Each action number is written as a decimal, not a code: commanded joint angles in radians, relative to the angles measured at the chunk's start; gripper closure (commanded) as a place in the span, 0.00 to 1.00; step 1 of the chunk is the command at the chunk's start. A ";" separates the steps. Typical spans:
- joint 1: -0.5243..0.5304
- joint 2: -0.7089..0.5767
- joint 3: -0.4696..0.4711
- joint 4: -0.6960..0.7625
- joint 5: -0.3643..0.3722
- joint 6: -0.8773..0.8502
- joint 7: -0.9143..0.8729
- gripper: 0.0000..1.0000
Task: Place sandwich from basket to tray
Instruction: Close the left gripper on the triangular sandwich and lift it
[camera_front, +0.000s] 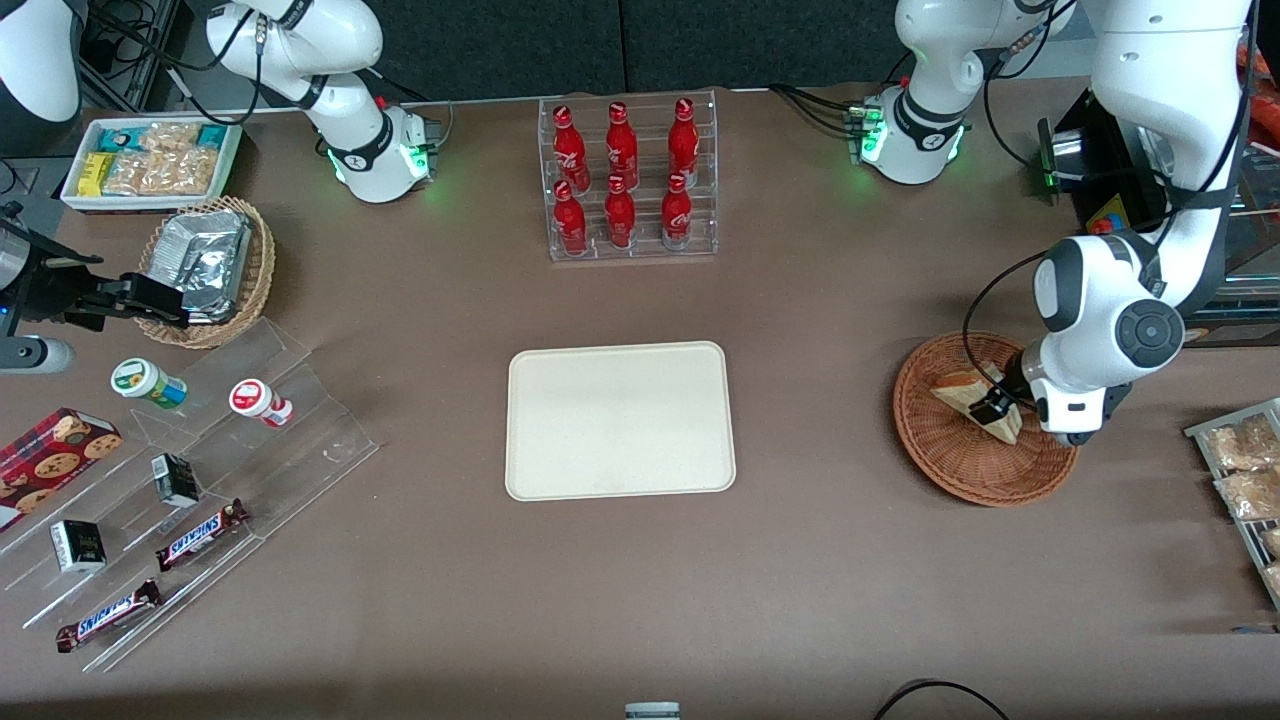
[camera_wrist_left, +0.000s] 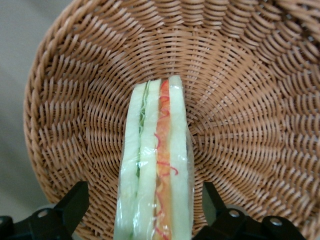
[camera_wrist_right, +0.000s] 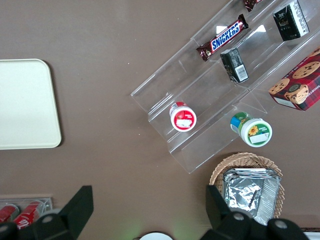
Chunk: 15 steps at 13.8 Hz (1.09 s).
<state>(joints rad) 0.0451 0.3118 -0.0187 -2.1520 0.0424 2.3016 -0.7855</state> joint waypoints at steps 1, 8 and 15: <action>0.001 0.020 -0.001 -0.015 -0.004 0.048 -0.014 0.00; -0.002 0.012 -0.003 -0.003 -0.004 0.041 -0.032 0.91; -0.014 -0.072 -0.070 0.335 -0.009 -0.448 -0.040 0.96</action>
<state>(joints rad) 0.0393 0.2636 -0.0472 -1.9299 0.0417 1.9936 -0.8026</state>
